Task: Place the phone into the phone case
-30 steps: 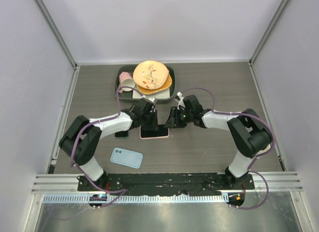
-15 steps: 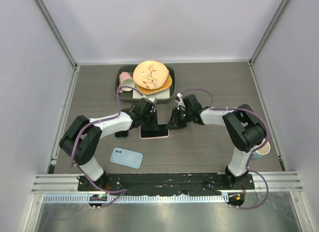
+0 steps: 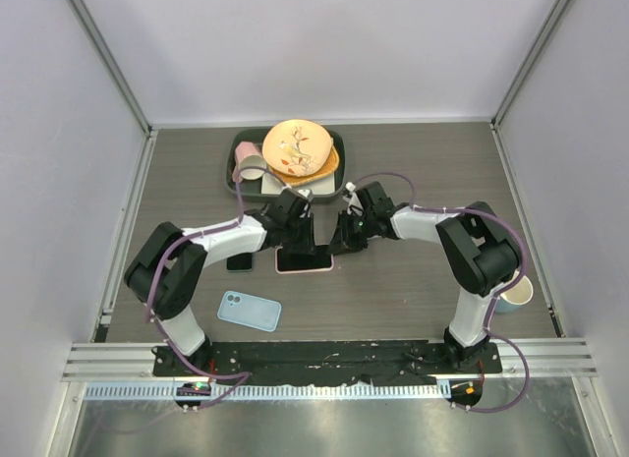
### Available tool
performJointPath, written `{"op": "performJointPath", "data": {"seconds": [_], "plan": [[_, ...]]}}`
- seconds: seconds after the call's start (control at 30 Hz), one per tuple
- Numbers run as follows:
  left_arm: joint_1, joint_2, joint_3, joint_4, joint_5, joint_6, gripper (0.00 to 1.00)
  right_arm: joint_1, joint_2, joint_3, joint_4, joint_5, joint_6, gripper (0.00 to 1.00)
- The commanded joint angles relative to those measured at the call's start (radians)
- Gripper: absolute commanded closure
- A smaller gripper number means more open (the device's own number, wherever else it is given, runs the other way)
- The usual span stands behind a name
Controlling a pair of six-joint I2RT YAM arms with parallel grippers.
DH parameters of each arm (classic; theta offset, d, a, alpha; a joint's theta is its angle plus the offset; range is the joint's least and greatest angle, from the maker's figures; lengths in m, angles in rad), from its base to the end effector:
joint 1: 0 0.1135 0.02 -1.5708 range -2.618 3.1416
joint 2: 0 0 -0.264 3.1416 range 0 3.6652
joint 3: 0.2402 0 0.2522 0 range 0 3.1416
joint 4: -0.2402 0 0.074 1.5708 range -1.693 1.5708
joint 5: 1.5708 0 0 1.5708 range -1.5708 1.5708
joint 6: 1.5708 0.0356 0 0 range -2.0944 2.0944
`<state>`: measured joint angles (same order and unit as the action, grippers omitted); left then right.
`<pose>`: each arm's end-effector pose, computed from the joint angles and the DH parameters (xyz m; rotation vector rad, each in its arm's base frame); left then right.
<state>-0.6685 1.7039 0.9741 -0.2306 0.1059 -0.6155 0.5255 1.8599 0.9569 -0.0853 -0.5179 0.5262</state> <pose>0.2647 -0.2139 0.1669 0.1144 2.6460 -0.6120 0.2955 0.1917 0.1237 -0.2143 2.7105 1.0288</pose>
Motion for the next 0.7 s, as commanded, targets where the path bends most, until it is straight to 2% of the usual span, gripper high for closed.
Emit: {"op": "performJointPath", "data": {"seconds": [0.0, 0.2, 0.47, 0.67], "plan": [[-0.019, 0.1, -0.003, -0.148, -0.09, 0.046, 0.76, 0.065, 0.154, -0.038, -0.093, 0.323, -0.074, 0.91], [-0.034, 0.146, 0.005, -0.19, -0.138, 0.02, 0.76, 0.11, 0.176, -0.024, -0.136, 0.427, -0.071, 0.95], [-0.068, 0.204, 0.012, -0.222, -0.132, 0.017, 0.79, 0.174, 0.206, 0.012, -0.192, 0.513, -0.081, 0.99], [-0.082, 0.227, 0.018, -0.234, -0.144, 0.016, 0.81, 0.241, 0.188, 0.045, -0.241, 0.683, -0.092, 0.99]]}}
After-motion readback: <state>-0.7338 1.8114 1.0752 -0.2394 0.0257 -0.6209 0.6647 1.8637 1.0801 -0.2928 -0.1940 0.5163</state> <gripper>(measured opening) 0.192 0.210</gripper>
